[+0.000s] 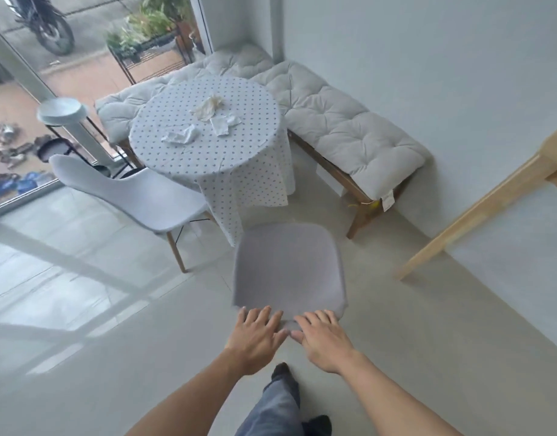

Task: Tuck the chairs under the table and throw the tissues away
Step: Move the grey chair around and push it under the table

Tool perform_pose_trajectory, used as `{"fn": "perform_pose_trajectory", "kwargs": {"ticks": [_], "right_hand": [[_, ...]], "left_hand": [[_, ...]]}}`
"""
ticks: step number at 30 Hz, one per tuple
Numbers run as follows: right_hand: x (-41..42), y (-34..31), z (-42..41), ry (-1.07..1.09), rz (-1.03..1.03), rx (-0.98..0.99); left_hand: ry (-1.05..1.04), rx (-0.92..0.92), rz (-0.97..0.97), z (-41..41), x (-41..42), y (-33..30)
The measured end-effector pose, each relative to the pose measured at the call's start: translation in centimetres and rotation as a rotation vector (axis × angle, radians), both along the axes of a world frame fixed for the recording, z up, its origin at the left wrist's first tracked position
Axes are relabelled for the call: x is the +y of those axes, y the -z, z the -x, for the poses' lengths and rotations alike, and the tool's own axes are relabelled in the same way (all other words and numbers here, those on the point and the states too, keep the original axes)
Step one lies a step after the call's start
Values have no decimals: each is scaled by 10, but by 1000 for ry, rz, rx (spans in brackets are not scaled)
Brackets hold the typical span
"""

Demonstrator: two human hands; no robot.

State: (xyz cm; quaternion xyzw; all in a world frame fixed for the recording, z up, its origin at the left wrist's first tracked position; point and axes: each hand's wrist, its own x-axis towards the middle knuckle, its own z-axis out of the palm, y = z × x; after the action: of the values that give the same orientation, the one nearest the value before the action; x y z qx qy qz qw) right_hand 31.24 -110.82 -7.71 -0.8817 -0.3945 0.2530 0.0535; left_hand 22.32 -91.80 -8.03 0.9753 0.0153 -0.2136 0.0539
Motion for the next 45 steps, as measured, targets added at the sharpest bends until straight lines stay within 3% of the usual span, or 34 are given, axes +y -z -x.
{"fn": "perform_pose_trajectory", "kwargs": {"ticks": [13,34,45], "right_hand": [[-22,7,-116,-161,-54,-58],[40,-3,-403,-526,-68,-93],[86,-1,-477,-558,-60,-113]], "left_hand": [[-27,-186,-44,-87,-29,-4],[-370,-179,-88,-319,-18,-5],[-522,-157,-112,-389,6,-2]]}}
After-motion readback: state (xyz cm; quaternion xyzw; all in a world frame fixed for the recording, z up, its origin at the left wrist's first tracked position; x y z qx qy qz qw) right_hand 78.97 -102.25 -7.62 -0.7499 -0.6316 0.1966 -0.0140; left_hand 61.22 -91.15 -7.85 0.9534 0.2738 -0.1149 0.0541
